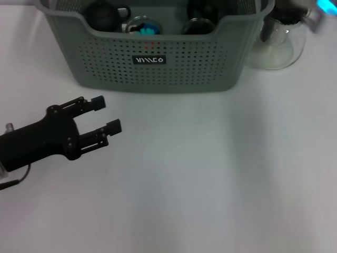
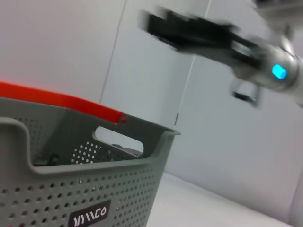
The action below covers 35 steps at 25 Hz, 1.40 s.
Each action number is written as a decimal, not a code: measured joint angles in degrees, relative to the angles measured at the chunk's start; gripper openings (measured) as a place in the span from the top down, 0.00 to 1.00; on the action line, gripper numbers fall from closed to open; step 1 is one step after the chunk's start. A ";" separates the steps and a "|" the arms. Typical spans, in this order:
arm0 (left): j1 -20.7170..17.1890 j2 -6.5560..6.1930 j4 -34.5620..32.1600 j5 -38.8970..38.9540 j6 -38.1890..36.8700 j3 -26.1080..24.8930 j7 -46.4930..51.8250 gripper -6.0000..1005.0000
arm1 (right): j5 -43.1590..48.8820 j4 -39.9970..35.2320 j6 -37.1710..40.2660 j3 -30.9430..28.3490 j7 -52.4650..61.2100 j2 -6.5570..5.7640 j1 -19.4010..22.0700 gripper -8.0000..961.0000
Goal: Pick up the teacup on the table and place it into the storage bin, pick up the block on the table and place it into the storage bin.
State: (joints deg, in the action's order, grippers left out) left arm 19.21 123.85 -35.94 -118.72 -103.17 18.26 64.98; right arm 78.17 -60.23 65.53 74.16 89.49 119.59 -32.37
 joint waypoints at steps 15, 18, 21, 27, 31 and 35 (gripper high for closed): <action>4.89 -2.63 -2.90 -13.06 -3.86 5.77 -3.81 0.14 | 20.45 16.14 25.14 -12.59 -19.02 -0.55 13.05 0.16; 5.10 -2.15 -2.77 -13.07 -3.68 8.66 -4.82 0.14 | 20.74 20.72 25.37 -13.04 -23.70 -0.36 11.52 0.08; 5.20 -1.60 -2.16 -12.89 -3.43 9.44 -4.93 0.15 | 21.43 24.06 25.39 -13.08 -27.43 -0.25 10.60 0.04; 5.53 -0.29 -1.03 -12.23 -2.20 9.29 -5.71 0.15 | 21.59 27.26 25.42 -13.33 -32.13 -0.04 10.29 0.01; 5.69 0.26 0.54 -11.47 -1.09 9.12 -8.83 0.15 | 21.62 28.14 25.10 -13.43 -32.33 0.09 10.24 0.02; 5.89 0.33 1.55 -10.86 -0.24 9.20 -9.52 0.15 | 21.70 28.23 25.29 -13.77 -32.36 0.11 10.31 0.02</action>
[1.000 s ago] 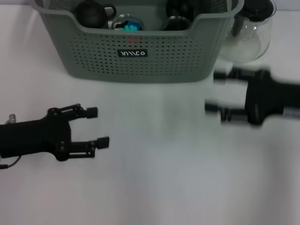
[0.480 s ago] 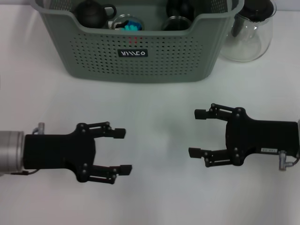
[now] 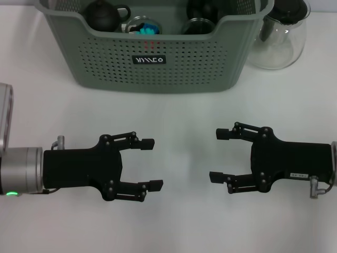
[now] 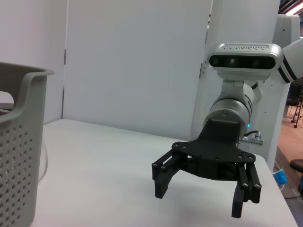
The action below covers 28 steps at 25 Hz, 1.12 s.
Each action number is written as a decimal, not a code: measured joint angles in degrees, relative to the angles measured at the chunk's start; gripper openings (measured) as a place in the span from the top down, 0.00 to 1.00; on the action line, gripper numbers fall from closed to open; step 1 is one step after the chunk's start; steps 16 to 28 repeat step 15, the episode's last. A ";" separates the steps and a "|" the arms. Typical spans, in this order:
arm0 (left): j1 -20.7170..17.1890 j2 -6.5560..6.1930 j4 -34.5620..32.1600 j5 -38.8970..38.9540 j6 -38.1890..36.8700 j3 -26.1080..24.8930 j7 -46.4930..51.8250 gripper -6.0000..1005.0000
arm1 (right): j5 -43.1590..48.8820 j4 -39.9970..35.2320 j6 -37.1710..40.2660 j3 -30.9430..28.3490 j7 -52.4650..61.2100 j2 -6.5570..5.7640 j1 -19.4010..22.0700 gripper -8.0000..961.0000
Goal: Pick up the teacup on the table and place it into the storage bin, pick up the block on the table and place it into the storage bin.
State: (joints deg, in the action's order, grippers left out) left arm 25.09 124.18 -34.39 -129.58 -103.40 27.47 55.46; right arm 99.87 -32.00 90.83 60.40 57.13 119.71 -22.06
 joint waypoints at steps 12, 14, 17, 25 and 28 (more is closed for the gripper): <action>0.26 -0.17 0.59 2.24 -3.35 -0.07 -3.02 0.15 | 0.32 0.14 7.36 -6.22 -0.04 -0.32 0.95 0.02; 0.31 -0.24 0.51 2.80 -4.13 -0.12 -3.03 0.15 | 0.42 0.14 7.39 -6.27 -0.05 -0.41 0.96 0.02; 0.31 -0.25 0.46 2.90 -4.18 -0.13 -3.03 0.15 | 0.45 0.16 7.06 -6.28 -0.05 -0.43 0.96 0.02; 0.31 -0.25 0.46 2.90 -4.18 -0.13 -3.03 0.15 | 0.45 0.16 7.06 -6.28 -0.05 -0.43 0.96 0.02; 0.31 -0.25 0.46 2.90 -4.18 -0.13 -3.03 0.15 | 0.45 0.16 7.06 -6.28 -0.05 -0.43 0.96 0.02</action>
